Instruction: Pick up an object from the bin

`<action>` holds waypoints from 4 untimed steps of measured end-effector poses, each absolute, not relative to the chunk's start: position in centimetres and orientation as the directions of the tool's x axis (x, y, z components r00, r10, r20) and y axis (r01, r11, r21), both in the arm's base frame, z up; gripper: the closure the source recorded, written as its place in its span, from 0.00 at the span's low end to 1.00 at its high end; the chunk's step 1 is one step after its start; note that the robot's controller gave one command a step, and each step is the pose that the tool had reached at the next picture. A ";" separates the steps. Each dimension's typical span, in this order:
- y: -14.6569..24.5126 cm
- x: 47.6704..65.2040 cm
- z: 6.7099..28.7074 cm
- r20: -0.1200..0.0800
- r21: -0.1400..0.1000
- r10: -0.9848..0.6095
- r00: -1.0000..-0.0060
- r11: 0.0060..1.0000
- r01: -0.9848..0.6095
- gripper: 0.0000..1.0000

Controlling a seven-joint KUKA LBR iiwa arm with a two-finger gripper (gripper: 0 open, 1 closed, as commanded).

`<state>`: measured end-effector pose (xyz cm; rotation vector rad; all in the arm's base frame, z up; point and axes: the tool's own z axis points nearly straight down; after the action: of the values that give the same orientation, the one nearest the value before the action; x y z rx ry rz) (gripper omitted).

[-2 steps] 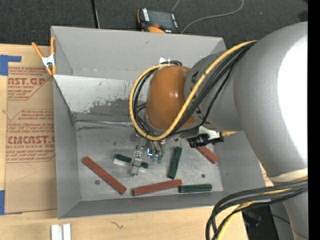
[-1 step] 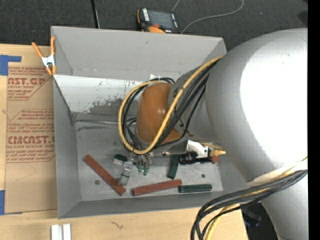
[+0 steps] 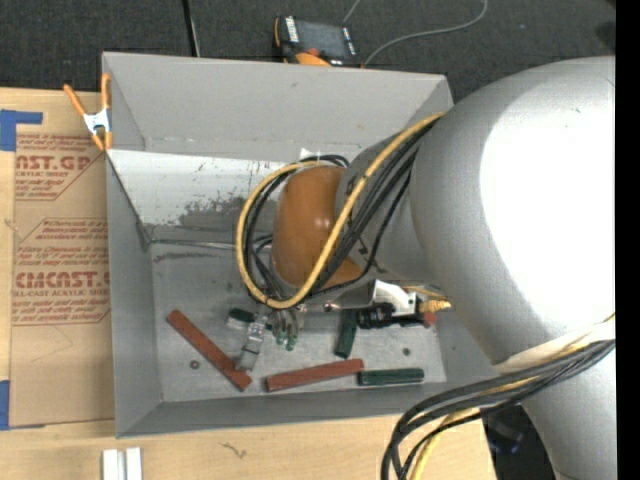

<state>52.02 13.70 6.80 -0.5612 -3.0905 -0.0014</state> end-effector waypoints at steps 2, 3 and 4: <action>13.7 52.0 8.6 0.000 0.002 0.352 -0.936 0.936 0.352 1.00; 13.8 52.0 10.1 0.000 0.002 0.352 -0.936 0.936 0.352 1.00; 13.8 52.0 10.3 0.000 0.001 0.352 -0.936 0.936 0.352 1.00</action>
Offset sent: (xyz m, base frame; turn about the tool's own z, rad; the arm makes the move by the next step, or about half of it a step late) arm 0.0000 0.0000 0.0000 0.0000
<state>52.01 13.80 10.35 -0.5615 -3.0909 -0.0020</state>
